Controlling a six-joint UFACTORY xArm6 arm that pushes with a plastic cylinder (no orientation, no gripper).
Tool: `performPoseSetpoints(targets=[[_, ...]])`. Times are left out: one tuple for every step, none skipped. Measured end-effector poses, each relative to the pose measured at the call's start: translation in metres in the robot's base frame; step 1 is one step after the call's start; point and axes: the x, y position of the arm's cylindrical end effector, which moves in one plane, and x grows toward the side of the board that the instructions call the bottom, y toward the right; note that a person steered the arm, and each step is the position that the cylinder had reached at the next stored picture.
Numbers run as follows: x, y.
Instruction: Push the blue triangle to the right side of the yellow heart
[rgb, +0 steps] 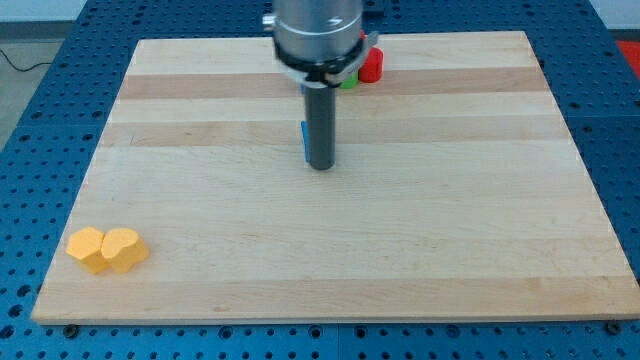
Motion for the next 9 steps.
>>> performPoseSetpoints(targets=[[-0.005,0.001],[-0.034,0.037],[-0.069,0.051],[-0.082,0.024],[-0.04,-0.007],[0.017,-0.025],[0.028,-0.032],[0.029,-0.033],[0.054,-0.073]])
